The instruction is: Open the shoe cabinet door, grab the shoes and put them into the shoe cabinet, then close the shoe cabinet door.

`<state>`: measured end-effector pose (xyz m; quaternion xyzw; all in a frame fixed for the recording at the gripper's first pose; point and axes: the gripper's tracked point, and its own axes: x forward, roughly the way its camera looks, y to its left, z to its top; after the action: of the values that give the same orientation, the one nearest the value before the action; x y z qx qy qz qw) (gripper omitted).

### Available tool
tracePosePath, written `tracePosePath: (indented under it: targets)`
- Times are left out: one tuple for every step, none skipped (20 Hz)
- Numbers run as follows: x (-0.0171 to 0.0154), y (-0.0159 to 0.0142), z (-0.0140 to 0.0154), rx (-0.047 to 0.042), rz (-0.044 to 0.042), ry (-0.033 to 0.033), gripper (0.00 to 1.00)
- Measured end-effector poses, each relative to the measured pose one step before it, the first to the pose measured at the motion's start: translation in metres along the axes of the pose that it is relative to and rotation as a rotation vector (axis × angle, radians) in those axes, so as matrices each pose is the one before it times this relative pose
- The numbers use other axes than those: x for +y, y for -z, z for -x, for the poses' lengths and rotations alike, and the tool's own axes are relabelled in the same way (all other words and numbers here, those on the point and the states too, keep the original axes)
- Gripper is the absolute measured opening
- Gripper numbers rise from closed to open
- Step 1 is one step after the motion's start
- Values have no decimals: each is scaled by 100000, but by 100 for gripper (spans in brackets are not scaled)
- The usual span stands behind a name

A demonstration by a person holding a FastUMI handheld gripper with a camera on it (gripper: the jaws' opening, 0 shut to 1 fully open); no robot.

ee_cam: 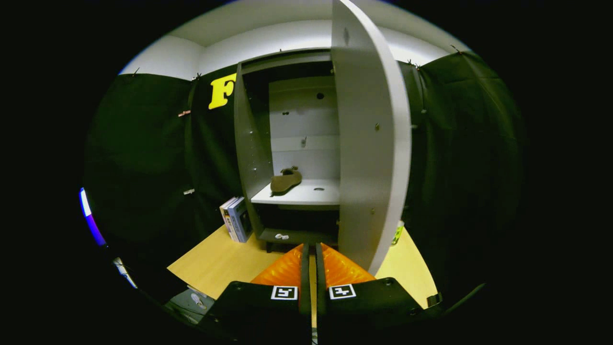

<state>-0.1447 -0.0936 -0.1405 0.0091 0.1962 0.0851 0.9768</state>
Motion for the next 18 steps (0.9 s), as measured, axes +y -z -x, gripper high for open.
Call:
tracePosePath:
  targets:
    - [901, 996, -557, 2759, 39, -1665, 9]
    - [1033, 1162, -1388, 2608, -329, -1771, 19]
    - [569, 1387, -1121, 3645, -180, -162, 28]
    - [1002, 1584, -1201, 3865, -372, -873, 34]
    - [782, 1459, -1347, 4166, -681, -580, 33]
    - [773, 1619, -1540, 4612, -714, -200, 33]
    - [471, 1493, -1580, 4488, -1313, 463, 33]
    - [543, 1602, -1590, 3776, -1265, 196, 33]
    - [469, 1498, -1493, 3454, -971, 709, 33]
    - [616, 1467, -1666, 2994, -686, -577, 33]
    - [446, 1377, -1488, 3108, -112, 212, 36]
    - [465, 1308, -1500, 2981, 51, 193, 41]
    - [232, 1183, -1631, 2611, 151, 522, 43]
    - [448, 1086, -1525, 2342, 187, 411, 43]
    - [-44, 956, -1444, 2219, -12, 1232, 43]
    - [79, 938, -1694, 1972, -284, 1080, 43]
    - [-54, 772, -1540, 2250, -443, 1039, 43]
    - [13, 870, -1464, 2055, -179, 1208, 43]
